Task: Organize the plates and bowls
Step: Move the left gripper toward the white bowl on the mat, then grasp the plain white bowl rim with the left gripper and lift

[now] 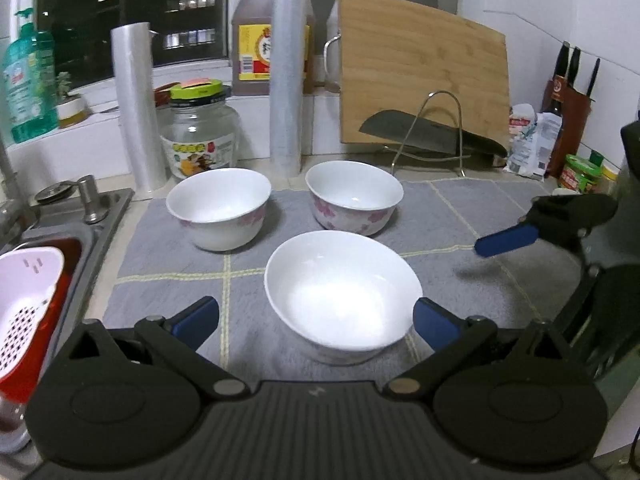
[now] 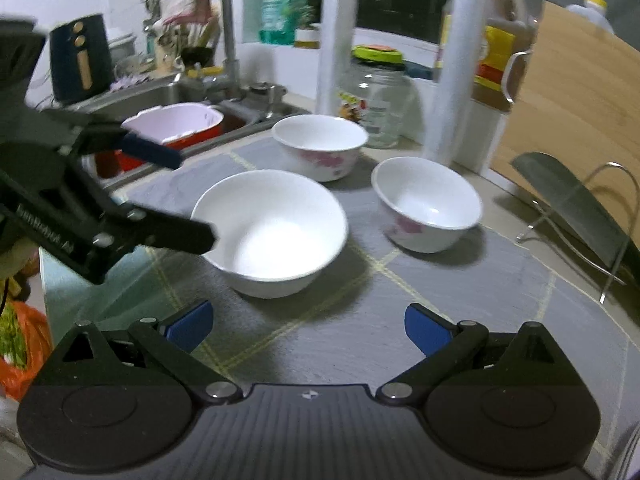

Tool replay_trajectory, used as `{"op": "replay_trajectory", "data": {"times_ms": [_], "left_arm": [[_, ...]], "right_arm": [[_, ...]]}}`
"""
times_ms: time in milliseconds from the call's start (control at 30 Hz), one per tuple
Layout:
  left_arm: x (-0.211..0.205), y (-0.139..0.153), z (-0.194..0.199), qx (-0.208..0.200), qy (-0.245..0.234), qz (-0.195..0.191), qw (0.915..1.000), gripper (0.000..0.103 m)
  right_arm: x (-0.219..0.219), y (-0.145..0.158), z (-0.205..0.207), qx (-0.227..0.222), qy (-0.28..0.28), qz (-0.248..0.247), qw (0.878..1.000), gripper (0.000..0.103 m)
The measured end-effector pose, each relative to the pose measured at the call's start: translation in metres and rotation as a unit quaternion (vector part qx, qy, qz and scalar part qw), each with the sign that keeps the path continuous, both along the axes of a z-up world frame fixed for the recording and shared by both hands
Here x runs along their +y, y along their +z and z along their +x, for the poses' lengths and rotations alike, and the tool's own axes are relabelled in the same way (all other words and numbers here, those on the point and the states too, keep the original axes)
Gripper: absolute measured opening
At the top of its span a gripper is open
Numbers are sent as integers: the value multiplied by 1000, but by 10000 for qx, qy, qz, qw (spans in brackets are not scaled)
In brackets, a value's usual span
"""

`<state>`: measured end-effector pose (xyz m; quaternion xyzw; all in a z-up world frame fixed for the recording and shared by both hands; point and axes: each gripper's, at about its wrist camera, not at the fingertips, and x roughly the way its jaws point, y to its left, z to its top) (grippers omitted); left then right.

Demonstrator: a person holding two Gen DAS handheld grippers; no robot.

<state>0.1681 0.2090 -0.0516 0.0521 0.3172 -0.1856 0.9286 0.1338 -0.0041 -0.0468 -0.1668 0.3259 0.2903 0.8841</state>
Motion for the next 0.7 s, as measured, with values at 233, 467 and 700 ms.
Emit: {"op": "replay_trajectory", "data": {"times_ms": [233, 467, 700], "left_arm": [[-2, -5, 24, 147, -262, 96, 9995, 102], [-5, -10, 44, 467, -362, 26, 9982, 102], [-13, -14, 55, 572, -601, 133, 9965, 100]], "right_arm": [[21, -11, 5, -66, 129, -73, 9999, 103], [31, -17, 14, -76, 299, -2, 9995, 103], [36, -20, 20, -53, 370, 50, 9993, 103]]}}
